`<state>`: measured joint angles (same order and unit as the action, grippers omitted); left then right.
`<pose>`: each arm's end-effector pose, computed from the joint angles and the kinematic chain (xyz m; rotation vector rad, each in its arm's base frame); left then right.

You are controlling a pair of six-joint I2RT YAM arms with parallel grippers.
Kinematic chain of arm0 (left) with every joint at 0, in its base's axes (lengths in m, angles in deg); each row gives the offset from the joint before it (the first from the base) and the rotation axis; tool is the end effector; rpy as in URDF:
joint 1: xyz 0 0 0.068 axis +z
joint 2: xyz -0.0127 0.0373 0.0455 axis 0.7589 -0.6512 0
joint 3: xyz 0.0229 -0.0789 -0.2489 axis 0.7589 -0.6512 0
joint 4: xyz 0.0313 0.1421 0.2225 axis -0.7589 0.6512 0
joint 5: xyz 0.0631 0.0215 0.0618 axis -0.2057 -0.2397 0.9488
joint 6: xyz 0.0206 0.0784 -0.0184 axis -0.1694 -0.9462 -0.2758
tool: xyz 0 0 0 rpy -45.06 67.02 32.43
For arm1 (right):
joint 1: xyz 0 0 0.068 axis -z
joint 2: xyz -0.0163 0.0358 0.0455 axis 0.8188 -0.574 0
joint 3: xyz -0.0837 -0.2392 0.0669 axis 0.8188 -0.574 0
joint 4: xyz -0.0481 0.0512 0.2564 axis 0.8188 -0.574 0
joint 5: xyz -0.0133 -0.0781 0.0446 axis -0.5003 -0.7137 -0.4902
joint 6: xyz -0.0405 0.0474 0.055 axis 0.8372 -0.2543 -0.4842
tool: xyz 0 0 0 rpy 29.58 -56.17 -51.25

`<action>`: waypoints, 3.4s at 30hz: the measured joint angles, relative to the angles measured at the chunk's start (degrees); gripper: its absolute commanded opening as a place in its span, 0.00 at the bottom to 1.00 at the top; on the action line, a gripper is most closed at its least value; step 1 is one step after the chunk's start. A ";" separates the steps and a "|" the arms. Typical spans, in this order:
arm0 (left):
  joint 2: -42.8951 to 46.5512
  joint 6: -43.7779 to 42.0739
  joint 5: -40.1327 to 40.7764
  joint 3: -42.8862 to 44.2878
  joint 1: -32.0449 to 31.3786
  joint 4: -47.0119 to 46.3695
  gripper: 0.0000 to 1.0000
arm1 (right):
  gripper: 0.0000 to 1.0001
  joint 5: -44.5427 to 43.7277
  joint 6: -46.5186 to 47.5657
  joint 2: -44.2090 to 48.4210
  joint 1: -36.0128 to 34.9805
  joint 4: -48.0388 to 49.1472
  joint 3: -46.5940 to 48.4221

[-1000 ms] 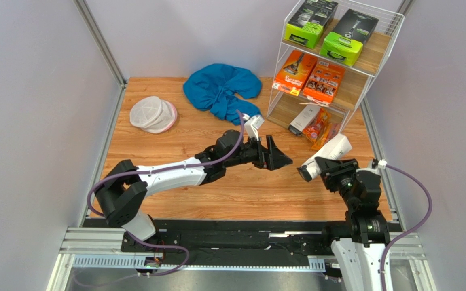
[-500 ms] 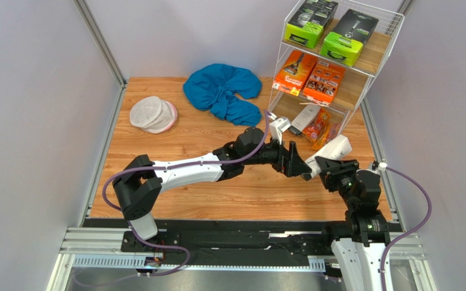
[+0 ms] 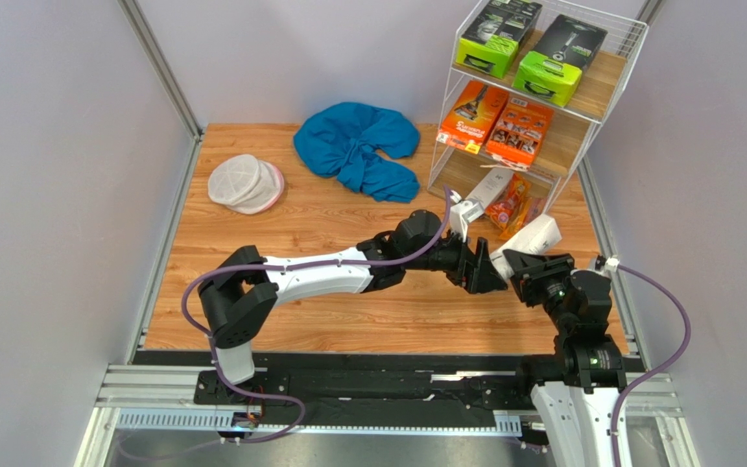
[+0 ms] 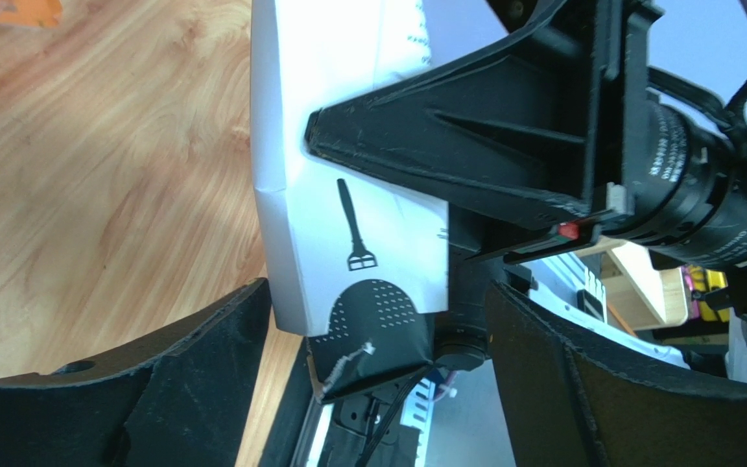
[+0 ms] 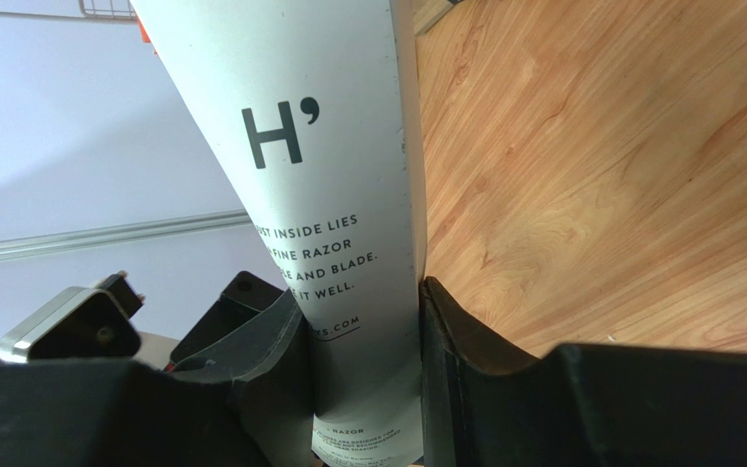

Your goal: Place and organize the shaving razors onto the shelf

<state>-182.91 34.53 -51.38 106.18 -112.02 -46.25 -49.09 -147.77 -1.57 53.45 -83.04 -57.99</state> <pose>0.1878 -0.4226 0.2566 0.6932 1.9760 -1.5720 0.1401 0.0128 0.2470 1.1671 1.7535 0.9492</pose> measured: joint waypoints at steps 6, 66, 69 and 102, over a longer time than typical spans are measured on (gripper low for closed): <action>-0.74 0.20 -0.17 0.00 -0.37 -0.09 0.56 | 0.24 1.57 -0.24 0.00 0.00 0.79 0.81; -19.98 29.09 -4.87 -4.44 22.58 -30.95 0.00 | 1.00 -2.21 9.97 2.12 0.15 -10.40 9.94; -22.58 29.51 -5.07 -0.46 23.45 -30.03 0.00 | 1.00 -2.45 10.23 2.12 0.15 -10.38 9.99; -44.06 32.06 -4.17 32.52 24.90 -13.18 0.50 | 1.00 -3.08 11.52 2.12 0.15 -10.40 11.43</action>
<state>-226.98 66.60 -55.55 138.70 -87.12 -59.43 -52.18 -136.25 0.55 53.60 -93.44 -46.56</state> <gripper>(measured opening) 0.444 0.998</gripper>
